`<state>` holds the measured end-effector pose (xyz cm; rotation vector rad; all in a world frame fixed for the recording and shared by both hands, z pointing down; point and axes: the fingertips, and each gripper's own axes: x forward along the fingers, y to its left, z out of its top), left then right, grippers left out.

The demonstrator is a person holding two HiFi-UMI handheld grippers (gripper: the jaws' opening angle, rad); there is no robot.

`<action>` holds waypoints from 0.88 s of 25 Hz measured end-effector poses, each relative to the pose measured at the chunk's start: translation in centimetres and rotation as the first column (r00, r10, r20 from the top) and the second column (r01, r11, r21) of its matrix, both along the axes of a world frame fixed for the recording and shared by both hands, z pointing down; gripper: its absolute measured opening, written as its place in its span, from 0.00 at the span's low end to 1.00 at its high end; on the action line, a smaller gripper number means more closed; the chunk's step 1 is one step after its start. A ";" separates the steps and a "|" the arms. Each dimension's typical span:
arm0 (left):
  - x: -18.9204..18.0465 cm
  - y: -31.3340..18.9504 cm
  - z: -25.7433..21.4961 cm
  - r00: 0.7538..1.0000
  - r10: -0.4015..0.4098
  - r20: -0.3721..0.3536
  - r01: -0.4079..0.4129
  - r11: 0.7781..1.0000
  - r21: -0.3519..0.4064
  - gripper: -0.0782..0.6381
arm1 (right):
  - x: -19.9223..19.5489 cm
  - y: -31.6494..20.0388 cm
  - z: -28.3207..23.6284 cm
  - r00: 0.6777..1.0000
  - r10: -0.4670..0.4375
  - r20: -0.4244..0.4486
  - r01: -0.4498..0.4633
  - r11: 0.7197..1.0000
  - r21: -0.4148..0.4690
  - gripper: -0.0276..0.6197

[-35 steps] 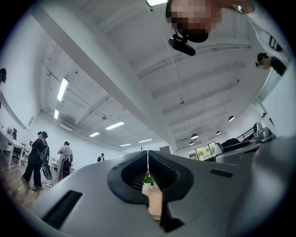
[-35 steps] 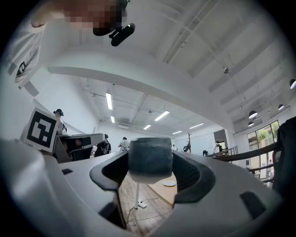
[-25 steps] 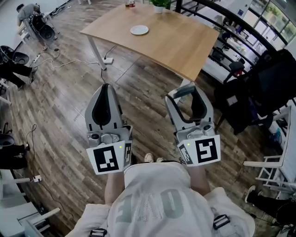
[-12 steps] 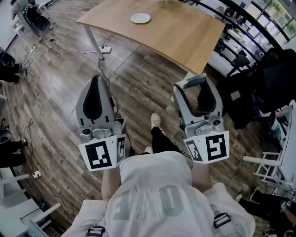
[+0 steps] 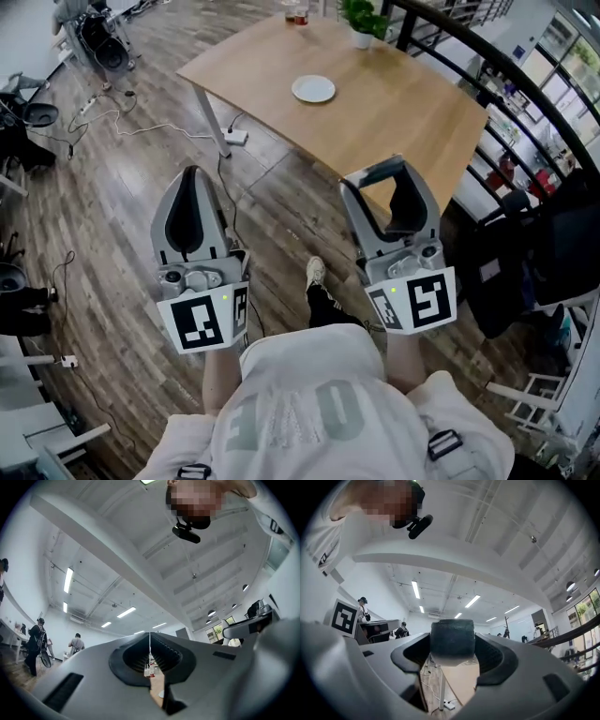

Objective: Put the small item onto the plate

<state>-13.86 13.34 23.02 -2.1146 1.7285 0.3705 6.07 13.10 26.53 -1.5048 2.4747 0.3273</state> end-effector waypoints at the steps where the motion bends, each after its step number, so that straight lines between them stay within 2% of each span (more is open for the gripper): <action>1: -0.3 -1.6 -0.9 1.000 -0.018 -0.002 0.018 1.000 0.015 0.13 | -0.2 -1.8 -0.8 1.000 -0.016 0.001 0.016 1.000 0.008 0.52; 7: -0.1 -12.2 -4.3 0.996 -0.087 -0.018 0.089 0.992 0.086 0.13 | 0.8 -13.1 -3.9 0.997 -0.072 0.008 0.072 0.997 0.034 0.52; 12: 1.2 -19.3 -5.9 0.996 -0.082 -0.030 0.085 0.991 0.099 0.13 | 2.4 -21.1 -6.3 0.997 -0.077 0.027 0.076 0.996 0.048 0.52; 17: 2.9 -23.7 -5.9 0.998 -0.061 -0.018 0.062 0.995 0.076 0.13 | 3.4 -26.2 -6.3 0.997 -0.070 0.026 0.069 0.997 0.037 0.52; 22: 3.4 -26.7 -5.6 0.999 -0.038 0.007 0.037 0.998 0.060 0.13 | 3.5 -28.9 -5.6 0.998 -0.051 0.030 0.051 0.999 0.016 0.52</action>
